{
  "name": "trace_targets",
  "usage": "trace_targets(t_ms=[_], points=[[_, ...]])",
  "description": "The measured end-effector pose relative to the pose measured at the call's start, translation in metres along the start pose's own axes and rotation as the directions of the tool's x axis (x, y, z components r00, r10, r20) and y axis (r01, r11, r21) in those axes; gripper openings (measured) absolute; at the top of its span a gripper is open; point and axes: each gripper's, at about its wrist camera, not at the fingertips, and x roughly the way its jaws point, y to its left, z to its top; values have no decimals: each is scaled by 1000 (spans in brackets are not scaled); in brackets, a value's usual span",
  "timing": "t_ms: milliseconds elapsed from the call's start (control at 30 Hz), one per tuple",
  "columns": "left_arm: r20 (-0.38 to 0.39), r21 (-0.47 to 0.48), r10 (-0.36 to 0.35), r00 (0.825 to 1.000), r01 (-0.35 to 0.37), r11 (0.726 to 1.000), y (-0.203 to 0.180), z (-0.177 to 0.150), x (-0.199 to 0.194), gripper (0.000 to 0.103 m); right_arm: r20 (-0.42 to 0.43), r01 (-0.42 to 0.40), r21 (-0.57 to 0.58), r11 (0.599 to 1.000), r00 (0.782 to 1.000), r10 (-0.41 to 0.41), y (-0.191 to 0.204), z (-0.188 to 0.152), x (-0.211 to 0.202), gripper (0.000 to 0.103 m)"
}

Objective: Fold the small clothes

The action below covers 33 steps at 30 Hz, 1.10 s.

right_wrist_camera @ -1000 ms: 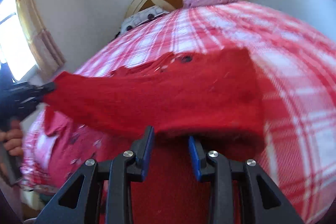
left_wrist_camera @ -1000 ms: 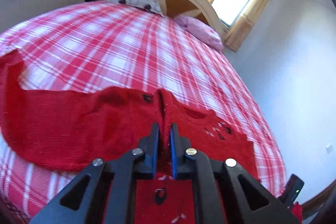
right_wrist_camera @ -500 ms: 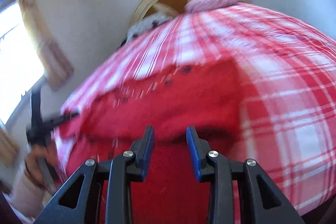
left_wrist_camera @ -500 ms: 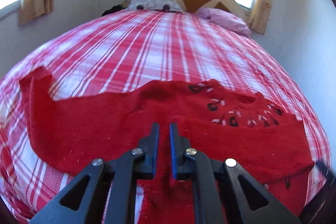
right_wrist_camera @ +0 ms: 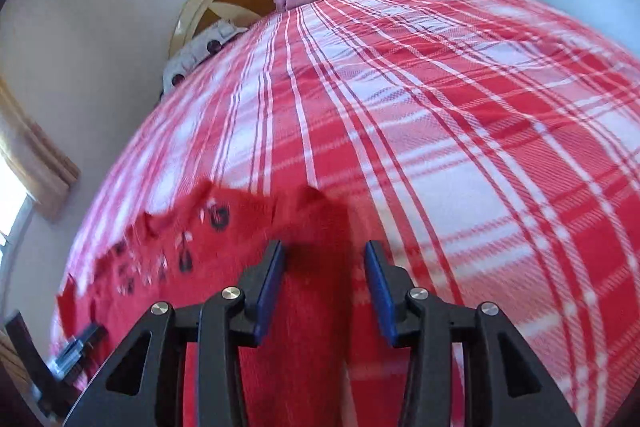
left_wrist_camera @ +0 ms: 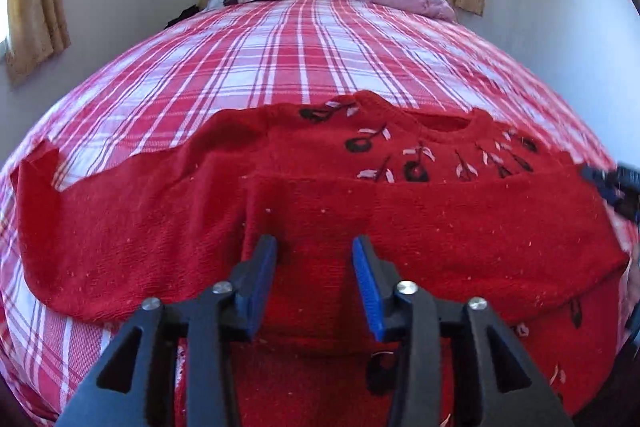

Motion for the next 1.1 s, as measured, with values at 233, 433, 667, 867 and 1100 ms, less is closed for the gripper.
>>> trace_targets(t_ms=[233, 433, 667, 867, 1100], points=[[12, 26, 35, 999, -35, 999, -9, -2, 1, 54, 31, 68, -150, 986, 997, -64, 21, -10, -7, 8], [5, 39, 47, 999, -47, 998, -13, -1, 4, 58, 152, 256, -258, 932, 963, -222, 42, -16, -16, 8], [10, -16, -66, 998, 66, 998, 11, 5, -10, 61, 100, 275, -202, 940, 961, -260, 23, -4, -8, 35], [187, -177, 110, 976, -76, 981, 102, -1, -68, 97, 292, 244, -177, 953, 938, -186, 47, -27, -81, 35], [70, -449, 268, 961, -210, 868, 209, -32, -75, 97, 48, -65, -305, 950, 995, 84, 142, -79, -42, 35]])
